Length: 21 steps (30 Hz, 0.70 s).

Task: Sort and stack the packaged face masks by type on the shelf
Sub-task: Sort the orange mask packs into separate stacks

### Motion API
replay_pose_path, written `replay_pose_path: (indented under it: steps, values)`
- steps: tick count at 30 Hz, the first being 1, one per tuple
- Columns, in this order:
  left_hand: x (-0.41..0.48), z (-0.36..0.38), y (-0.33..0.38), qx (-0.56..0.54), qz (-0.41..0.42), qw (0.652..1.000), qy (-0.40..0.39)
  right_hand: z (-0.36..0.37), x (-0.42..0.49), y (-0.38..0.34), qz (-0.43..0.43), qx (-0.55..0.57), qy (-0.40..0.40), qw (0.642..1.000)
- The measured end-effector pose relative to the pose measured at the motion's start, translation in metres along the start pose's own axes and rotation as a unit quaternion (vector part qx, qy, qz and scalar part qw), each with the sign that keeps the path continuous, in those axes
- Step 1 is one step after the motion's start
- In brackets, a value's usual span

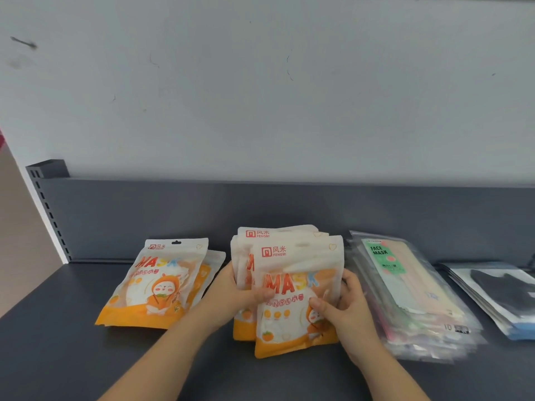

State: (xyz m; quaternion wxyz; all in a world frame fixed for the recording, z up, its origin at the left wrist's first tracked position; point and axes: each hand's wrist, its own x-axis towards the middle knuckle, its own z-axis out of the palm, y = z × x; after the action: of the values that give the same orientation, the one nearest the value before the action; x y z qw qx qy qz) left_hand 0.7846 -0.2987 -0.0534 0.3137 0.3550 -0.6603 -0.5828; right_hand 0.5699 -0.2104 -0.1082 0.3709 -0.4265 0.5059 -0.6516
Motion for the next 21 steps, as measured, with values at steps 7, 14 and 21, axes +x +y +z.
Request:
replay_pose_path:
  steps: [7, 14, 21]
  values:
    - [-0.008, 0.005, 0.01, 0.046, 0.061, 0.997, -0.027, 0.006, -0.003, 0.001, -0.027, 0.0, -0.024, 0.999]
    - [-0.001, -0.009, -0.008, 0.041, 0.033, 0.998, -0.019, 0.008, -0.004, 0.003, -0.035, -0.113, -0.073, 0.99]
    - [-0.001, -0.006, -0.031, 0.127, 0.031, 0.989, -0.069, 0.01, -0.003, 0.008, -0.014, -0.165, -0.11, 0.98]
